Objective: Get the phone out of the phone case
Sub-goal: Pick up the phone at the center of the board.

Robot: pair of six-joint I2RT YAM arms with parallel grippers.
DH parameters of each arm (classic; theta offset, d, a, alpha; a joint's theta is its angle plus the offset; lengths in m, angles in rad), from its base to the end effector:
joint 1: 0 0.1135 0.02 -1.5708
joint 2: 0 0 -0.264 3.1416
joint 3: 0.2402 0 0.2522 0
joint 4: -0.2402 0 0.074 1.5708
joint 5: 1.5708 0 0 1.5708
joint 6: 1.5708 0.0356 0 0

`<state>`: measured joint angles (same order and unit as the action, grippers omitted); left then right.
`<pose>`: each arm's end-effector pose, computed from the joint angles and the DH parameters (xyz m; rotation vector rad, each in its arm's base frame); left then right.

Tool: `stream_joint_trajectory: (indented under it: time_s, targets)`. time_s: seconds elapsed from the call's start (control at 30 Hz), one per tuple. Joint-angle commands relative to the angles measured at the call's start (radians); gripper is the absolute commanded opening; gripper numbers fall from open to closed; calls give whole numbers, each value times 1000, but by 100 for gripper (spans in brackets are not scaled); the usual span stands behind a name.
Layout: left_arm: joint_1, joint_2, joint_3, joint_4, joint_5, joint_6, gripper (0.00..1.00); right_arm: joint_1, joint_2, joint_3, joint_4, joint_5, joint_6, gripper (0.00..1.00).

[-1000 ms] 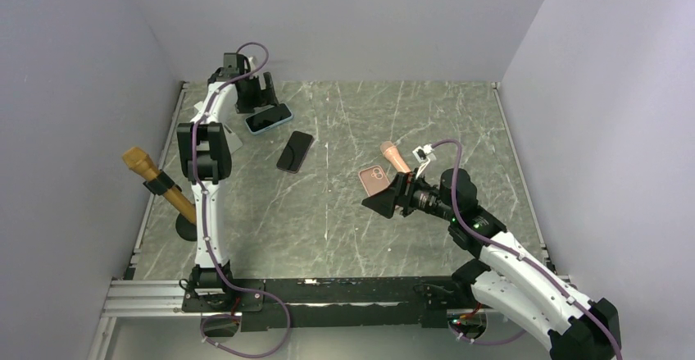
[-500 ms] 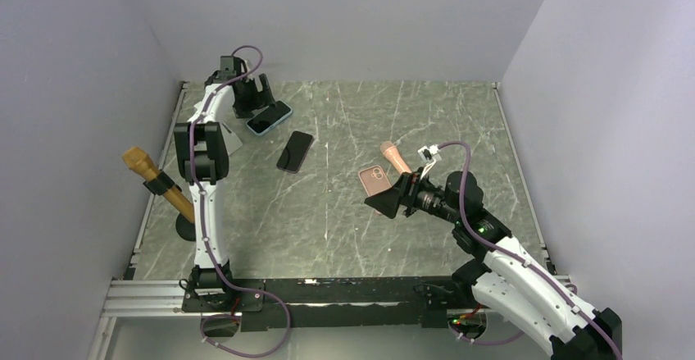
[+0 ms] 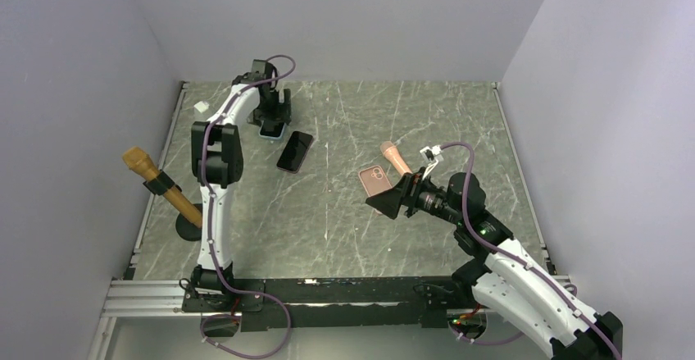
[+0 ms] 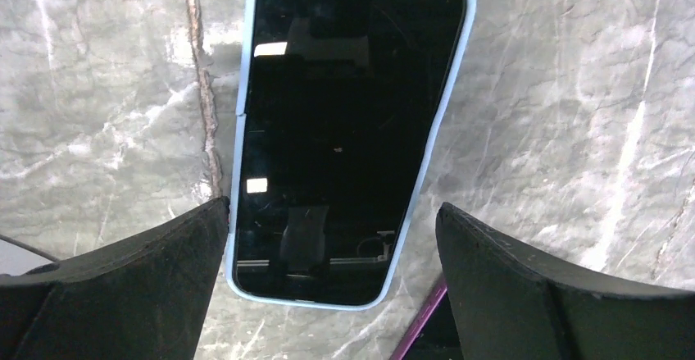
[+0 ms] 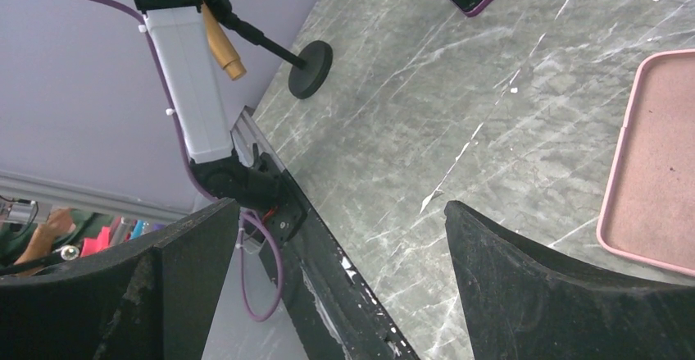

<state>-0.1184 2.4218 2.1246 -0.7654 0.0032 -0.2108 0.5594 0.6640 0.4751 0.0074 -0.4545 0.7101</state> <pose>0.5200 -0.0620 0.1774 -0.1207 2.6356 -0.1165 0.1343 0.1025 0.2700 -0.2213 1.9161 1.2884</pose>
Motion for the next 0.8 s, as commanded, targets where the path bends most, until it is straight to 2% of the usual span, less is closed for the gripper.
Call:
stream_joint_trajectory:
  time_s: [0.0,0.43,0.63,0.77]
  targets:
    - [-6,45,101,-77,-66,32,99,-5,-17,-9,26,11,0,100]
    - [-10,160,279,-191,-34,32,98,-10,-32,-12,11,37,-4,100]
    - [-24,167,288,-206,-36,51,87,-13,-37,-5,0,41,-10,100]
    - [-24,176,296,-219,-27,52,76,-15,-55,0,-16,54,-12,100]
